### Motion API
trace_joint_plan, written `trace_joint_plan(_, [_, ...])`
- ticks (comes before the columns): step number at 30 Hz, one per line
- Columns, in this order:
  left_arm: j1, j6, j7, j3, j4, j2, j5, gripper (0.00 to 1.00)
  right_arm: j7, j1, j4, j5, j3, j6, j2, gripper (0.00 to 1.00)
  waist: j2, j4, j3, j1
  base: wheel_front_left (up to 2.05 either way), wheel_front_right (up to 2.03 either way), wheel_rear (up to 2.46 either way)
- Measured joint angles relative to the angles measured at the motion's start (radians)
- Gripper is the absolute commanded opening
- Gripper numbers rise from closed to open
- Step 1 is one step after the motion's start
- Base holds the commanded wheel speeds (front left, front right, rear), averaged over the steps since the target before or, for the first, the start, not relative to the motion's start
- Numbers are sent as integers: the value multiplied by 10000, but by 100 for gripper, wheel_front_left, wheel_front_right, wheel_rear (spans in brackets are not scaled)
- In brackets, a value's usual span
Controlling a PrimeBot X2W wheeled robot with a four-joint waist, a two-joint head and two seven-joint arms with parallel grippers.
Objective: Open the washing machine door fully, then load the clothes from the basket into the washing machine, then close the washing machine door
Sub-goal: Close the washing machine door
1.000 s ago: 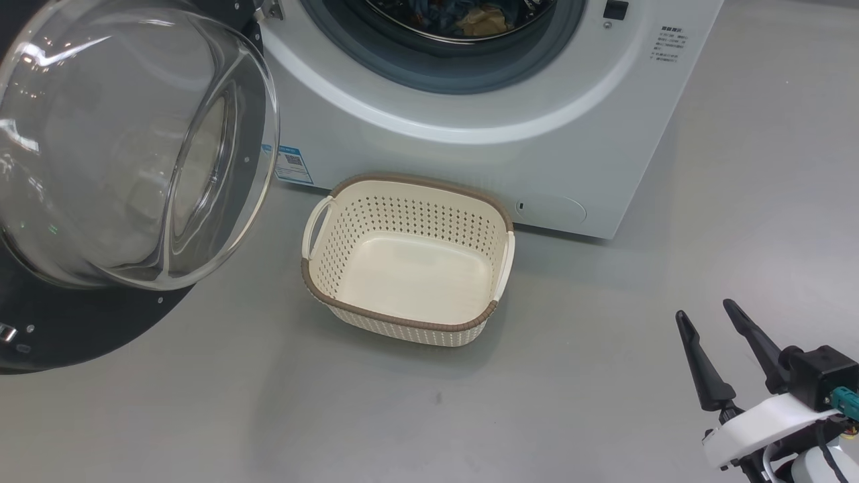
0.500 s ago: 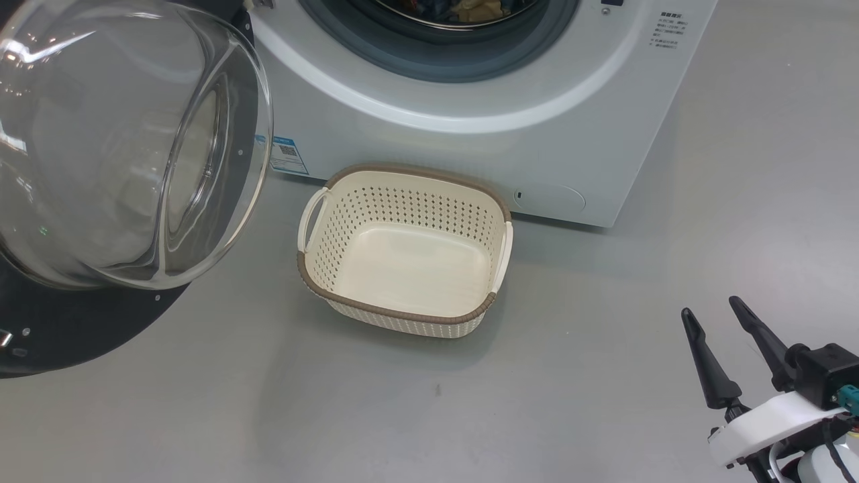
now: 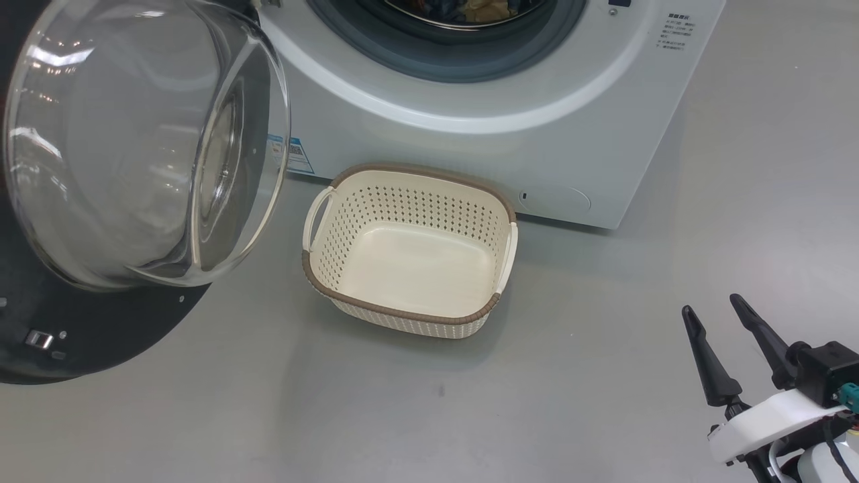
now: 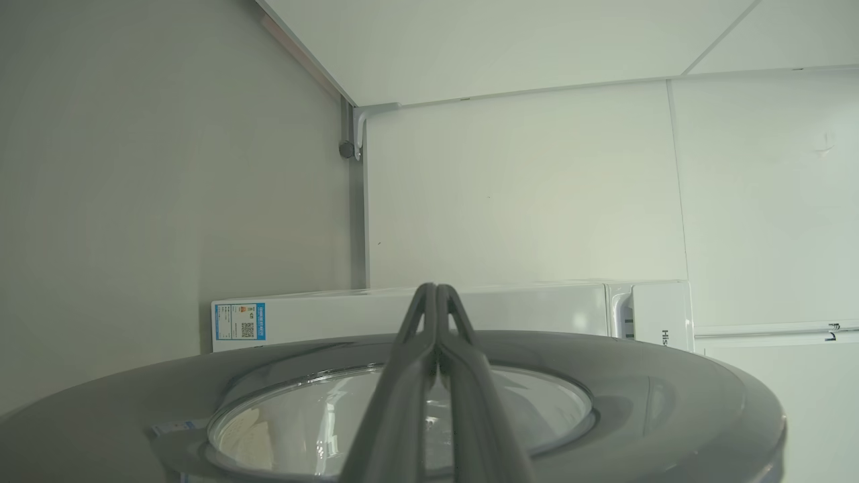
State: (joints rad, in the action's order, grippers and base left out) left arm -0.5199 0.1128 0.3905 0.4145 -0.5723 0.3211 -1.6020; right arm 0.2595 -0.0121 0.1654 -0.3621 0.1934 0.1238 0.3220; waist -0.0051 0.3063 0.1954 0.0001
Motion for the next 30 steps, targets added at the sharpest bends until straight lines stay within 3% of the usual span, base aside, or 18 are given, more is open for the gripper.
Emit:
trace_joint_plan(15, [212, 6, 1116, -435, 604, -71, -268, 0, 0, 99, 25, -79, 48, 0, -430, 100, 0, 49, -278, 0, 0, 0, 0])
trace_joint_plan(30, [1403, 79, 2176, -798, 2297, -88, -288, 0, 0, 121, 75, -94, -320, 0, -1076, 100, 0, -265, -684, 0, 0, 0, 0])
